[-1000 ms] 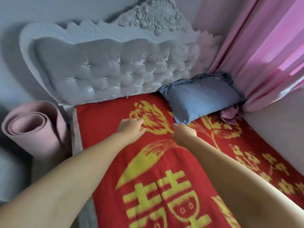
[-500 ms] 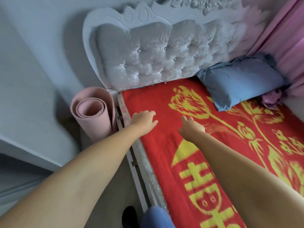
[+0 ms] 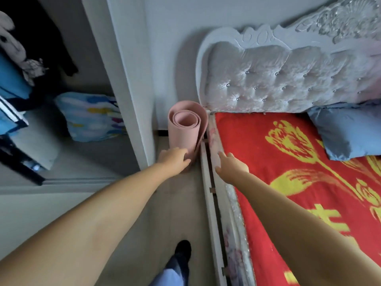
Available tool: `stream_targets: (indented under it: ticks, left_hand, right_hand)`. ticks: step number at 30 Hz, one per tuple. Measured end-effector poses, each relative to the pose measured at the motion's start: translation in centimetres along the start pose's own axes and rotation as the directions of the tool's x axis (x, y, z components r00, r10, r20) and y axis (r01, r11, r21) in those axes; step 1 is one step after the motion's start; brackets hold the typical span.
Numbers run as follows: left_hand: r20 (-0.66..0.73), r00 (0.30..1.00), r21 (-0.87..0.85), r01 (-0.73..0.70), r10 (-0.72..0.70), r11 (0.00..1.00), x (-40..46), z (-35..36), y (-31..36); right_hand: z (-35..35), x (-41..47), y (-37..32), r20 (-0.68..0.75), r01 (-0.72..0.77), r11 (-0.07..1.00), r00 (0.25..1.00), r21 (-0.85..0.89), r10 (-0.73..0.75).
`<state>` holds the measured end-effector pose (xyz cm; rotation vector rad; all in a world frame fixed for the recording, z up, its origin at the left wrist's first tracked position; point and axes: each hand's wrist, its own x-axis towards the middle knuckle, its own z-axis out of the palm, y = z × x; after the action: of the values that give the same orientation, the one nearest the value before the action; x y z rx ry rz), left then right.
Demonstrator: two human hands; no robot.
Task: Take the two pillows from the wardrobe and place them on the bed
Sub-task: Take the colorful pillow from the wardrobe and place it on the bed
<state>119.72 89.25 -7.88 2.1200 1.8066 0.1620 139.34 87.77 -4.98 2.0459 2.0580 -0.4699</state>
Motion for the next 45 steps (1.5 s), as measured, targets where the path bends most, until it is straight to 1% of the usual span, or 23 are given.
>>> stream_targets:
  ticks: [2,6,9,12,15,18,21,25,29,33,36,38,41,43,45]
  left_hand:
    - [0.000,0.999,0.022,0.033,-0.033,0.999,-3.5,-0.3,-3.1]
    - [-0.060,0.992,0.022,0.116,-0.114,0.993,-8.4,-2.8,-9.5]
    - [-0.086,0.978,0.034,0.192,-0.188,0.981,-11.1,-5.1,-15.2]
    - [-0.084,0.965,0.024,0.252,-0.249,0.968,-13.5,-7.6,-22.1]
    - [-0.073,0.964,0.071,0.261,-0.256,0.963,-15.4,-10.9,-29.6]
    - [-0.120,0.956,0.095,0.281,-0.269,0.955,-16.4,-14.7,-36.3]
    - [-0.117,0.946,0.098,0.314,-0.303,0.944,-16.3,-16.7,-40.8]
    - [-0.065,0.945,0.107,0.325,-0.319,0.940,-13.3,-16.8,-44.7]
    - [-0.001,0.956,0.124,0.291,-0.293,0.949,-8.1,-16.3,-47.1]
    - [-0.037,0.964,0.094,0.267,-0.264,0.959,0.3,-17.5,-50.7]
    - [-0.040,0.950,0.050,0.312,-0.310,0.949,6.8,-17.9,-54.0]
    - [-0.010,0.949,0.042,0.316,-0.316,0.948,10.5,-17.4,-56.2]
    - [0.058,0.958,0.092,0.276,-0.281,0.957,15.9,-16.1,-59.7]
    - [0.092,0.960,0.140,0.250,-0.264,0.958,19.2,-15.3,-62.1]
    - [0.122,0.960,0.185,0.226,-0.251,0.956,22.6,-14.3,-64.7]
  right_hand:
    - [1.4,-1.9,-3.2,0.014,0.069,0.998,0.998,-0.011,-0.069]
    - [2.6,-3.5,-10.6,0.034,0.181,0.982,0.983,-0.061,-0.180]
    - [2.9,-3.8,-17.7,0.058,0.251,0.966,0.967,-0.069,-0.247]
    - [3.3,-3.6,-25.4,0.047,0.309,0.948,0.951,-0.073,-0.306]
    - [3.4,-2.7,-33.1,0.042,0.321,0.945,0.947,-0.054,-0.319]
    - [3.5,-1.6,-40.0,0.050,0.316,0.948,0.948,-0.037,-0.314]
    - [4.1,-0.7,-44.7,0.068,0.321,0.947,0.946,-0.034,-0.318]
    - [4.2,3.0,-47.9,0.083,0.315,0.949,0.946,-0.023,-0.312]
    - [3.2,9.2,-49.9,0.076,0.305,0.952,0.950,-0.012,-0.303]
    - [2.2,18.2,-52.2,0.069,0.305,0.952,0.950,-0.006,-0.304]
    - [1.9,25.5,-53.8,0.069,0.328,0.945,0.942,0.011,-0.328]
    - [2.4,30.1,-54.5,0.080,0.365,0.931,0.929,-0.032,-0.361]
    - [3.1,37.3,-55.7,0.140,0.392,0.911,0.916,-0.127,-0.375]
    - [3.4,41.7,-56.4,0.180,0.384,0.911,0.917,-0.150,-0.357]
    - [3.9,45.5,-57.2,0.191,0.366,0.918,0.922,-0.154,-0.335]
